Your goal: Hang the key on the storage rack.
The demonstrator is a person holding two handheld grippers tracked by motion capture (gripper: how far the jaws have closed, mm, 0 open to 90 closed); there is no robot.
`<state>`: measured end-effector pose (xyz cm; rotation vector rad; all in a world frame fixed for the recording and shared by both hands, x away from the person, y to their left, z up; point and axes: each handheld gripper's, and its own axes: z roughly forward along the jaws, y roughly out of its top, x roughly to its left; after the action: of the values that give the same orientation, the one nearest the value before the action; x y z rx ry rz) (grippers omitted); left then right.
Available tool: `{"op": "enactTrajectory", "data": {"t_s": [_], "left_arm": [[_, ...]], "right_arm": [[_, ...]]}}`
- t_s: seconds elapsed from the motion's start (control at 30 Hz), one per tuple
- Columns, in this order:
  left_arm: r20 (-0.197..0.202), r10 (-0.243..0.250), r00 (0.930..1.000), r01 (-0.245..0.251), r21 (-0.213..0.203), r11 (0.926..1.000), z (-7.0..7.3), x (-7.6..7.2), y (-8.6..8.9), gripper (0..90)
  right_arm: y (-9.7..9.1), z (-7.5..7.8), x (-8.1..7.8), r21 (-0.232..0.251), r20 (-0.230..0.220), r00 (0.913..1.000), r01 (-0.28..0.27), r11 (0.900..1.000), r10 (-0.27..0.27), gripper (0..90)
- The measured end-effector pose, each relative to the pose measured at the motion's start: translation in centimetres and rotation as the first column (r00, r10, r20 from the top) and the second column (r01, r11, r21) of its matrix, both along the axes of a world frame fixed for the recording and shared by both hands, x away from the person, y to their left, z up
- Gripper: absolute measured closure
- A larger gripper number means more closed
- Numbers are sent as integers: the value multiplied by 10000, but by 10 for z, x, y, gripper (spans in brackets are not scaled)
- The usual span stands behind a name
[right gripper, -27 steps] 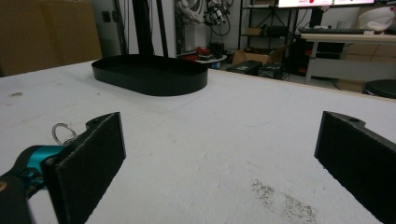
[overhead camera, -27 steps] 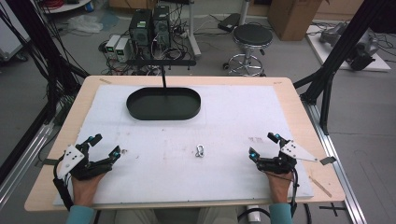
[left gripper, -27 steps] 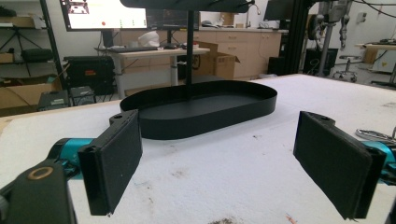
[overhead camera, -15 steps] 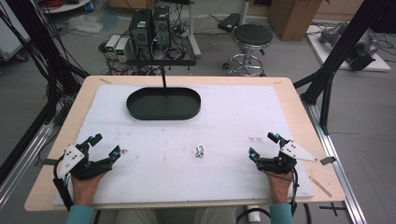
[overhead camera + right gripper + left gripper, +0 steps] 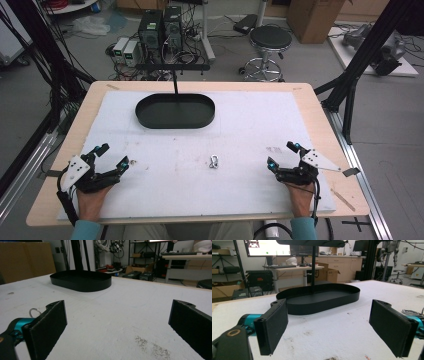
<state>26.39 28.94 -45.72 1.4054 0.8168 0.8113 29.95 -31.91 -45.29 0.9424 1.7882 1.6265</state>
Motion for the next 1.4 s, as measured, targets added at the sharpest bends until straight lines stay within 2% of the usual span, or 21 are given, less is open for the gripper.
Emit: {"op": "enactTrajectory", "data": {"t_s": [0.23,0.4,0.5,0.57,0.63,0.7,0.73,0.77,0.83,0.87,1.0,1.03,1.07,1.17,1.2,1.23,1.27,1.3,1.33,1.37,1.4], "left_arm": [[9,9,10000,-9,0,10000,0,0,0,160],[-39,9,10000,-9,25,10000,0,0,0,160],[-22,-3,10000,3,25,10000,0,0,0,160],[-24,7,10000,-7,24,10000,0,0,0,160],[-26,3,10000,-3,40,10000,0,0,0,160],[-36,10,10000,-10,25,10000,0,0,0,160],[-36,10,10000,-10,25,10000,0,0,0,160],[-25,0,10000,0,25,10000,0,0,0,160],[-23,6,10000,-5,39,10000,0,0,0,160],[-23,6,10000,-5,39,10000,0,0,0,160],[-47,10,10000,-10,41,10000,0,0,0,161],[-47,10,10000,-10,41,10000,0,0,0,160],[-40,17,10000,-17,15,10000,0,1,0,160],[-46,11,10000,-11,48,10000,0,0,0,161],[-46,11,10000,-11,48,10000,0,0,0,161],[-43,8,10000,-8,53,10000,0,0,0,160],[-43,8,10000,-8,53,10000,0,0,0,161],[-46,9,10000,-8,43,10000,0,0,0,161],[-40,9,10000,-9,18,10000,0,1,0,160],[-48,7,10000,-7,21,10000,0,1,0,160],[-48,7,10000,-7,21,10000,0,1,0,160]], "right_arm": [[2,20,7,118,-195,9989,-412,9991,414,11],[11,41,18,-286,-446,9878,-1509,9881,1495,12],[22,53,26,-772,-602,9753,-2170,9731,2127,12],[34,62,35,-1204,-844,9596,-2772,9532,2684,11],[37,64,37,-1273,-920,9559,-2891,9488,2790,12],[48,70,46,-1684,-1142,9385,-3416,9246,3259,11],[48,70,46,-1684,-1142,9385,-3416,9246,3259,11],[55,74,52,-1852,-1378,9211,-3852,9041,3642,12],[64,78,57,-2102,-1590,9034,-4250,8804,3982,12],[64,78,57,-2102,-1590,9034,-4250,8804,3982,12],[87,83,66,-2734,-2213,8518,-5216,8082,4748,12],[92,83,67,-2867,-2316,8434,-5355,7944,4849,12],[92,83,67,-2867,-2316,8434,-5355,7944,4849,12],[109,85,73,-3370,-2645,8084,-5884,7350,5259,12],[109,85,73,-3370,-2645,8084,-5884,7350,5259,12],[116,84,76,-3353,-2868,7835,-6211,7084,5512,12],[120,84,77,-3390,-2992,7736,-6334,6956,5586,12],[120,84,77,-3390,-2992,7736,-6334,6956,5586,12],[126,83,80,-3588,-3196,7594,-6505,6694,5667,12],[129,83,81,-3628,-3294,7521,-6589,6590,5708,12],[129,83,81,-3628,-3294,7521,-6589,6590,5708,12]]}}
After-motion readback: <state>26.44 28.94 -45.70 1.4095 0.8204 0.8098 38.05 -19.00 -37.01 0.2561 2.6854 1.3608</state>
